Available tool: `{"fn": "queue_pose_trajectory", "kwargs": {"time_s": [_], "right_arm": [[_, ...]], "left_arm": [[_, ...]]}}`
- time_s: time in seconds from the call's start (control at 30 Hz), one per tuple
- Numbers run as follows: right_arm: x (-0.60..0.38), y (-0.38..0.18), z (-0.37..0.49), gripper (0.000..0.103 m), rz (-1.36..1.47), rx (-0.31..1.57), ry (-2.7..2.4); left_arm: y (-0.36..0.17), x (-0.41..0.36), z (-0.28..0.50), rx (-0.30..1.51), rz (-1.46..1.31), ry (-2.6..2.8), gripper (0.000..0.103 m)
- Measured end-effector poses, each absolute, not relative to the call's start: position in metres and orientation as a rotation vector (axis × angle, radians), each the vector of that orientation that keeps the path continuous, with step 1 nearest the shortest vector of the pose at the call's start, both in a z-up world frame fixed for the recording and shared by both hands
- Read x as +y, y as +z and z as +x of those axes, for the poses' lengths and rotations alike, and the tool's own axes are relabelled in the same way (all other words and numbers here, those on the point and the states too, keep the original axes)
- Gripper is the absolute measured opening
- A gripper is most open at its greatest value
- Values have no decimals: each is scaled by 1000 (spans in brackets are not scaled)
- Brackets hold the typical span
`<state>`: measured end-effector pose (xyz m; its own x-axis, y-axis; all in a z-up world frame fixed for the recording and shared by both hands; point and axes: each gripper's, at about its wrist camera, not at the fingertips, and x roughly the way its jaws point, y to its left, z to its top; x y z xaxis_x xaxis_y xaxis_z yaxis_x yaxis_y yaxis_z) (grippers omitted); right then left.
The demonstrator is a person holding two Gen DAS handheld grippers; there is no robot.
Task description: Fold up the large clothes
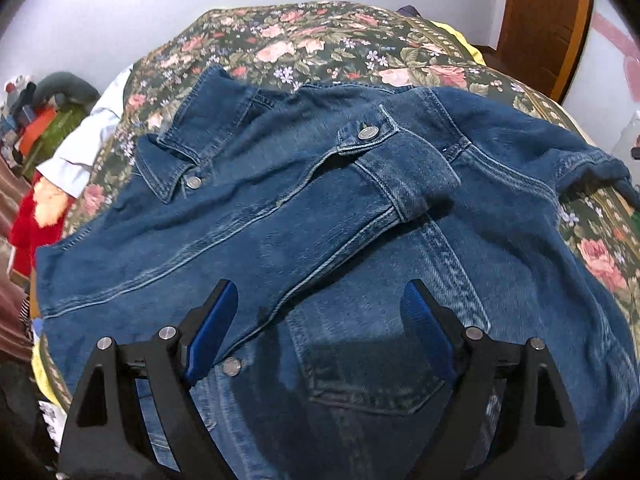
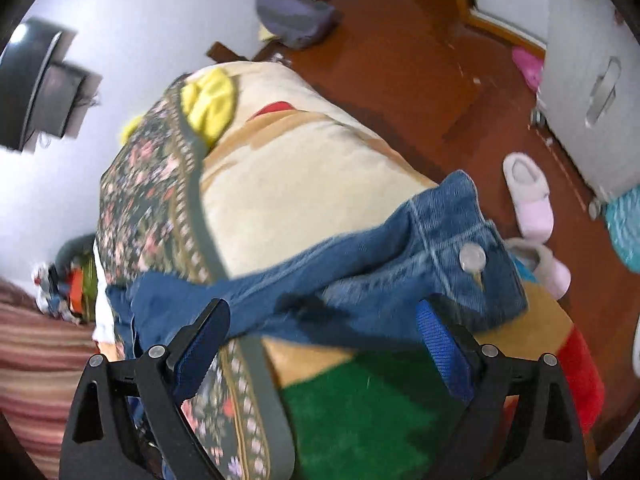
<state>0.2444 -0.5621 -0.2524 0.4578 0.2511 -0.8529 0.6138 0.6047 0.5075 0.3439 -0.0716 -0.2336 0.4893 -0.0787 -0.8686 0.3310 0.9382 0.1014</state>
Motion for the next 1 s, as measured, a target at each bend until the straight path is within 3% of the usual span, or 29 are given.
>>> {"fn": "queue_pose_trajectory", "kwargs": {"time_s": [0.2, 0.23, 0.27, 0.4, 0.47, 0.57, 1.0], "right_arm": [[-572, -281, 276, 88, 936, 1155, -337], [-570, -283, 280, 80, 911, 1163, -349], [-565, -285, 284, 65, 867, 1173, -360], [-556, -289, 289, 50, 779, 1187, -371], [-556, -281, 290, 29, 742, 1170, -373], [-557, -259, 290, 20, 745, 1108, -334], [-455, -76, 340, 15, 512, 771, -30]], "left_arm": [[-245, -73, 352, 1065, 248, -244, 85], [-248, -73, 353, 1069, 247, -242, 85], [-249, -73, 354, 1072, 246, -243, 85], [-251, -70, 356, 1078, 231, -238, 85], [-248, -68, 356, 1071, 222, -235, 85], [-239, -63, 355, 1043, 215, -226, 85], [-190, -15, 335, 919, 170, -146, 85]]}}
